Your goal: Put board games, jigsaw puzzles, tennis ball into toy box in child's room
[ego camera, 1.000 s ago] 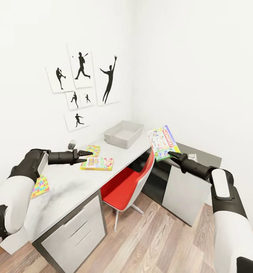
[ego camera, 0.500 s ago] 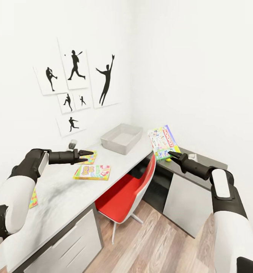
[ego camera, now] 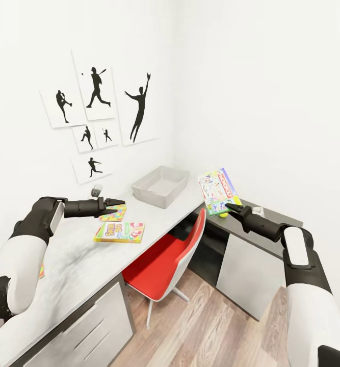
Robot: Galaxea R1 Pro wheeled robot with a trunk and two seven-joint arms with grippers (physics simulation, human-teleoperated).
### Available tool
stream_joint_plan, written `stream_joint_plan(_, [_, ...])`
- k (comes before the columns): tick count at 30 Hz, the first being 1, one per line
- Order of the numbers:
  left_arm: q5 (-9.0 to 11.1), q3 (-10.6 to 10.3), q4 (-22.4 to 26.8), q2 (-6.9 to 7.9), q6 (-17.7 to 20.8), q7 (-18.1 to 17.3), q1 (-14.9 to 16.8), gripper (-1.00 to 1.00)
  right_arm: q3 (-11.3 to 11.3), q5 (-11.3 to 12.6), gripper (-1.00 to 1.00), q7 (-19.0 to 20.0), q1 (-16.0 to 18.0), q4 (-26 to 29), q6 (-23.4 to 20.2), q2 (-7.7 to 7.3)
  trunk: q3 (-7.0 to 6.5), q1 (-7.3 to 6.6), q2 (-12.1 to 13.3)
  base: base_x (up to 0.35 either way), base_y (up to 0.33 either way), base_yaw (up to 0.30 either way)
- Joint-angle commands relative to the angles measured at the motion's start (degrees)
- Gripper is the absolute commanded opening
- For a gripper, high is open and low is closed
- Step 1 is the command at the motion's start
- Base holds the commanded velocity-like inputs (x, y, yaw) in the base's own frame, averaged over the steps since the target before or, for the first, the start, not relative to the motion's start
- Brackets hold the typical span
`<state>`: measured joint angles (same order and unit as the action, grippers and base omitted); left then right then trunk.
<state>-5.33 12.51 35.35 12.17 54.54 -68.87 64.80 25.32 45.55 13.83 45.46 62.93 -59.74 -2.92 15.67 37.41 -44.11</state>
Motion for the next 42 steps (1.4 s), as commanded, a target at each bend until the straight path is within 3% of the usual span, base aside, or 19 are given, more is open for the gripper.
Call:
stream_joint_plan(1, [-0.56,0.25,0.04,-0.05,0.48,-0.47,0.06,1.0,0.11,-0.55,-1.0,0.58,0.07,0.0,-0.26,0.02,0.08,0.02,-0.06,0.065,-0.002,0.0])
stream_joint_plan(11, [-0.59,0.25,0.07,-0.7,0.48,-0.3,-0.02,1.0,0.15,-0.63,-1.0,0.56,0.07,0.02,-0.26,-0.03,0.08,0.02,-0.06,0.181,0.0,0.0])
stream_joint_plan(24, [-0.58,0.24,0.08,-0.83,0.48,-0.3,-0.03,1.0,0.09,-0.6,-1.0,0.58,0.07,0.01,-0.26,0.07,0.08,0.02,-0.06,0.013,0.0,0.0])
stream_joint_plan(33, [-0.57,0.23,0.07,-0.98,0.48,0.0,-0.03,1.0,0.02,-0.64,-1.0,0.35,0.06,0.04,-0.26,0.11,0.16,0.02,-0.06,0.011,0.0,0.21])
stream_joint_plan(42, [-0.61,0.23,0.09,-1.63,0.48,0.22,-0.03,1.0,-0.08,-0.64,-1.0,0.32,0.07,0.01,-0.26,0.07,0.16,0.02,-0.06,0.251,-0.082,0.173])
